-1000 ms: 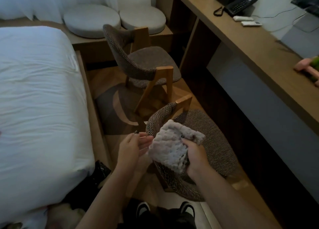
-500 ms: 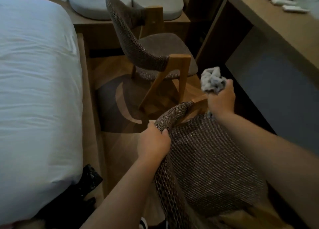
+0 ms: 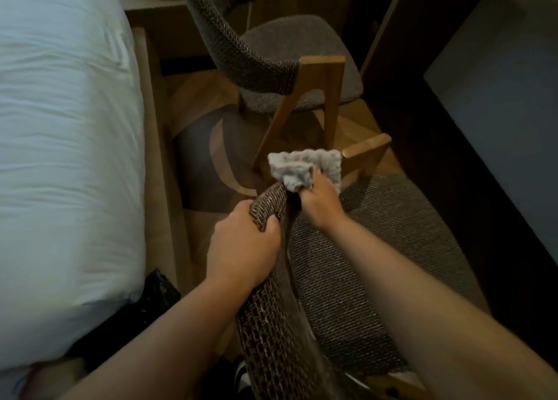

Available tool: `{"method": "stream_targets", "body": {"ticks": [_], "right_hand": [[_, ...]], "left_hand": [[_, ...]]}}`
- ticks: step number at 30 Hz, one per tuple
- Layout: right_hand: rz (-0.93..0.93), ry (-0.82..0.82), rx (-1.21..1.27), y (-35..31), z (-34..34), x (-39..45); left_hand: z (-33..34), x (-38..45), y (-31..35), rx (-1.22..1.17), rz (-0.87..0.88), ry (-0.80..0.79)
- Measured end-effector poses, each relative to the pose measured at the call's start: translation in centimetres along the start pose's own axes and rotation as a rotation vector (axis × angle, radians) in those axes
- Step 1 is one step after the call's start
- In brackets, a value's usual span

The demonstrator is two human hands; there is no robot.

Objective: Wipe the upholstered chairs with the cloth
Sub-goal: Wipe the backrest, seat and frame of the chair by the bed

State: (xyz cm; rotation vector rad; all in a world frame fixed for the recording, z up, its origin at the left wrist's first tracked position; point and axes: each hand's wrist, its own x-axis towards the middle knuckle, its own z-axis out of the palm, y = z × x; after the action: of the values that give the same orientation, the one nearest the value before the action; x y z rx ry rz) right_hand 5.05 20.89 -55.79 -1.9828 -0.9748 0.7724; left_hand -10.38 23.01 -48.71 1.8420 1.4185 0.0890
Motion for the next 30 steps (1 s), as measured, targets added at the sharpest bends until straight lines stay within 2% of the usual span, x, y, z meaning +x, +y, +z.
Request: {"method": "stream_targets", "body": {"ticks": [3,5,6,10,12,14,17,19,22,27,30], "right_hand": [[-0.034,-0.132,0.199,-0.1,-0.9,-1.6],[-0.054,-0.065,0.249,-0.3,-2.9,-2.1],[-0.074,0.037,0.258,-0.3,-4.0,-2.2],[0.037,0.656,0.363,0.5,-9.4,-1.3],[0.028,0.817,0.22,1.3,-12.2,0.2],[0.077,0.747,-0.021,2.9,-14.2,2.7],[0.308,0.406,-0.281,5.1,-13.3,5.5],[0.308,0.247,-0.341,5.2,-10.2,5.4],[0.191,0.23,-0.202,3.4,-6.0,3.3],[0.11,0.056,0.153,1.2,-3.0,0.1],[0.147,0.091,0.369,0.2,-2.7,0.2]], "left_hand": [[0.1,0.0,0.0,-0.002,0.014,0.008],[0.0,0.1,0.0,-0.006,0.012,0.009],[0.0,0.1,0.0,-0.006,0.011,0.013],[0.0,0.1,0.1,-0.002,0.001,0.023],[0.1,0.1,0.1,-0.001,0.008,0.026],[0.2,0.2,-0.1,-0.011,0.007,0.032],[0.2,0.2,-0.3,-0.029,0.017,0.052],[0.2,0.2,-0.3,-0.031,0.023,0.072],[0.2,0.3,-0.3,-0.031,0.025,0.076],[0.3,0.5,-0.7,-0.052,0.025,0.063],[0.4,0.7,-0.9,-0.134,0.043,0.06]]}}
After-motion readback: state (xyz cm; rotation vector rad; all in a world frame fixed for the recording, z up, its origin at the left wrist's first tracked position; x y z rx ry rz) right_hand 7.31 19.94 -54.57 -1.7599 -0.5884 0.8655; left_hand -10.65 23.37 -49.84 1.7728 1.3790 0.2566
